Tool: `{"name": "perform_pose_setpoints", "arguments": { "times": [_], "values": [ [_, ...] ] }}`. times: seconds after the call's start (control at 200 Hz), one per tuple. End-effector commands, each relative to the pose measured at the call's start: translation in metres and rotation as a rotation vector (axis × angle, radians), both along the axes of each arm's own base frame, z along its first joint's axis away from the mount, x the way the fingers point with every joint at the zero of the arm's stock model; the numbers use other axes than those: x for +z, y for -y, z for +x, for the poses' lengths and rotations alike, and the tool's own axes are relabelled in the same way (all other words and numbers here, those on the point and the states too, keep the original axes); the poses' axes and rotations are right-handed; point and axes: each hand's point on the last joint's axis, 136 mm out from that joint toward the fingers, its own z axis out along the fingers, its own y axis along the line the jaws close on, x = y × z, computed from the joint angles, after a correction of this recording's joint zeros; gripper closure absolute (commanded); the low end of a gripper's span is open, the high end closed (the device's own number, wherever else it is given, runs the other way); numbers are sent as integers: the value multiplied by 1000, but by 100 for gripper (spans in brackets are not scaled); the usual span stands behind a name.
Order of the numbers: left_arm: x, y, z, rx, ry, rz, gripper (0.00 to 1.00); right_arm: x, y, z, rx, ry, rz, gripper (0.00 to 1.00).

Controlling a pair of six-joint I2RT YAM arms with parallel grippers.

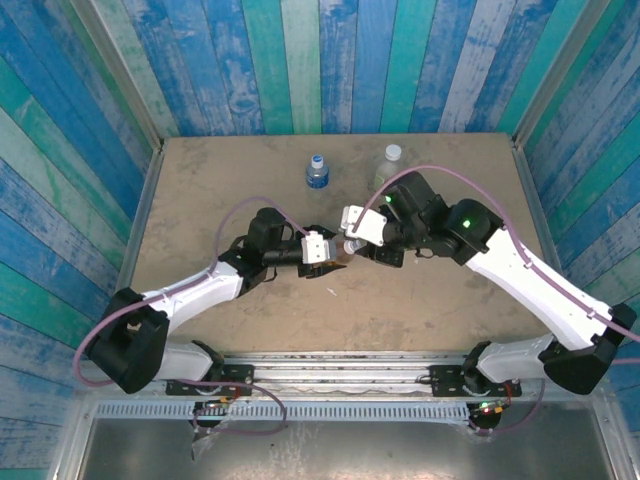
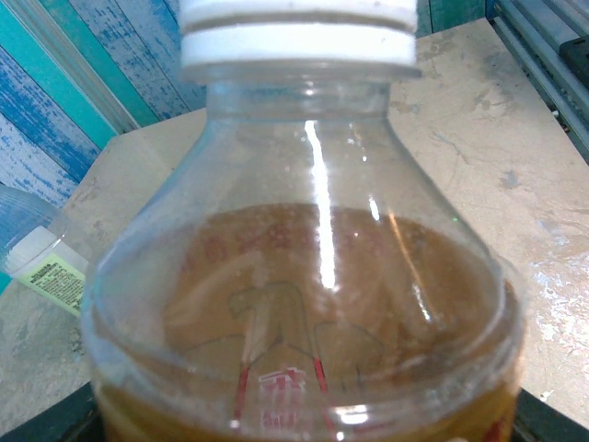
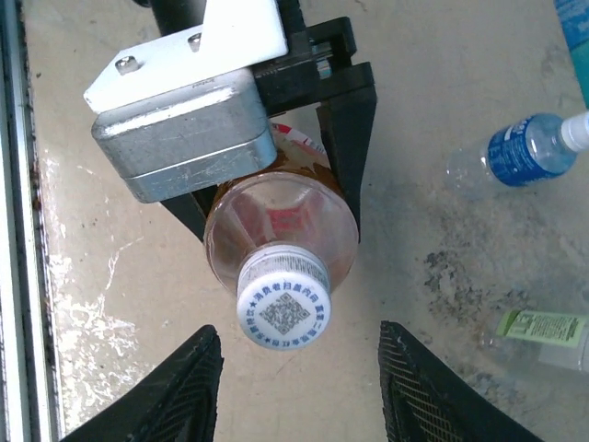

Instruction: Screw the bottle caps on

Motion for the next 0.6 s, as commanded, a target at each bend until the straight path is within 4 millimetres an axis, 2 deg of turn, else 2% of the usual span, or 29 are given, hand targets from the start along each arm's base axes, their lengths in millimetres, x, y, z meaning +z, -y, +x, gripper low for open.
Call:
{"name": "perform_pose_setpoints", "arguments": {
  "times": [0.0, 0.14, 0.345, 0.596],
  "values": [
    [20, 3, -1, -20, 59, -37, 41, -8, -1, -8, 123, 10, -72, 52],
    [21, 3, -1, -19, 60, -36, 41, -17, -7, -10, 152, -19, -84, 52],
    [20, 3, -1, -18, 58, -36, 41, -20, -10, -6, 138, -29, -92, 62],
    [20, 3, -1, -20, 58, -36, 41, -21, -9, -6, 92, -57, -79, 88]
  ]
}}
